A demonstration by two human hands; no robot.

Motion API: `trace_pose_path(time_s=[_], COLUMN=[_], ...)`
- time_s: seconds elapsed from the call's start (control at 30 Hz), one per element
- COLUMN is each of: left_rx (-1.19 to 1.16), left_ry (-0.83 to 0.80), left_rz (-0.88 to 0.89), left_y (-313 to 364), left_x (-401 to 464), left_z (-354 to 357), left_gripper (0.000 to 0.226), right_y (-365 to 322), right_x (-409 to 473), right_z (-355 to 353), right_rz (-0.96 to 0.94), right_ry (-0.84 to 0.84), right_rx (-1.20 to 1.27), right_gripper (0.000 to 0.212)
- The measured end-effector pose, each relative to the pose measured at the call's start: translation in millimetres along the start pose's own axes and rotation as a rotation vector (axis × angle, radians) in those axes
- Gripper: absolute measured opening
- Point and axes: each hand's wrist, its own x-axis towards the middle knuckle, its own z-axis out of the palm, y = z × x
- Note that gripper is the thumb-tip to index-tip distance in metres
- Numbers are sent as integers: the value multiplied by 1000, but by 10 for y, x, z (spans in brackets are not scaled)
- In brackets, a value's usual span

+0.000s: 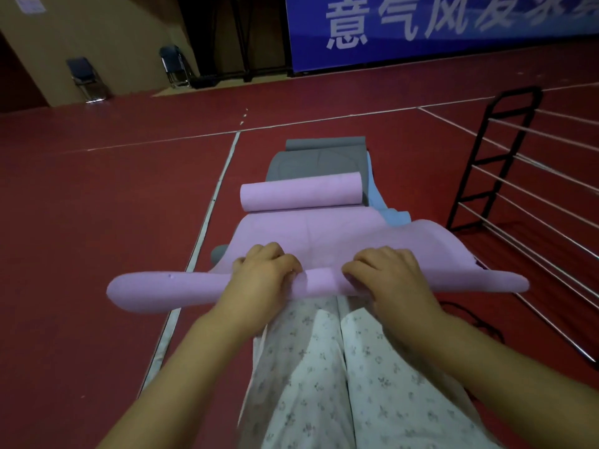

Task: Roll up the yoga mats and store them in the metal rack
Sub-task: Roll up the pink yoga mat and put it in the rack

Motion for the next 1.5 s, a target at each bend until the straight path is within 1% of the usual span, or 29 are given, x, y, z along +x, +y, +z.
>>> trace_pose_path(time_s=[0.03, 0.1, 0.17, 0.2, 0.3, 0.4, 0.5, 0.57, 0.63, 0.73, 0.8, 0.87, 1.0, 1.1, 1.17, 1.23, 1.3, 1.37, 1.43, 1.5], left_rx=[97, 216, 252, 244, 249, 286, 230, 176, 93, -109, -243, -312, -293, -231, -199, -234, -295, -343, -373, -423], left_ry=[34, 48, 70, 69, 28, 5, -4, -4, -1, 37, 30, 5, -1, -1, -57, -122, -161, -189, -214, -240], left_rz=[21, 50, 104, 133, 169, 185, 151, 124, 96, 57, 44, 27, 86, 171, 197, 169, 117, 68, 24, -31], left_y=[31, 96, 106, 112, 133, 159, 173, 166, 131, 58, 49, 72, 143, 198, 227, 223, 212, 210, 211, 206], left_x=[-24, -60, -75, -80, -88, -99, -103, -133, -166, -217, -263, -299, -422, -575, -639, -644, -622, -585, -547, -514], left_z=[21, 14, 7, -13, -30, -12, 47, 111, 184, 257, 229, 162, 64, 70, 123, 185, 212, 207, 200, 194], left_gripper=[20, 30, 20, 14, 31, 24, 11, 6, 7, 23, 32, 32, 18, 25, 29, 29, 25, 19, 14, 20], right_y=[-60, -120, -133, -133, -112, -86, -64, -55, -54, -62, -58, -53, -47, -54, -74, -91, -96, -83, -79, -72], right_x=[-20, -43, -73, -91, -117, -119, -107, -111, -114, -150, -180, -195, -309, -539, -635, -653, -649, -665, -678, -654], right_z=[0, 9, 24, 27, 24, 67, 92, 109, 112, 96, 45, -23, -196, -263, -240, -169, -104, -59, -34, -18], right_rz=[-7, 18, 51, 67, 127, 165, 200, 143, 115, 146, 154, 129, 48, -9, 8, 37, 72, 120, 170, 206], right_ry=[10, 24, 22, 20, -39, -101, -167, -265, -321, -254, -215, -194, -154, -191, -241, -292, -317, -292, -267, -301], right_rx=[25, 100, 178, 200, 323, 420, 440, 392, 368, 435, 469, 465, 421, 396, 409, 422, 442, 461, 466, 478], right_gripper=[23, 31, 37, 35, 30, 28, 26, 31, 33, 26, 23, 21, 16, 24, 21, 18, 20, 26, 27, 25])
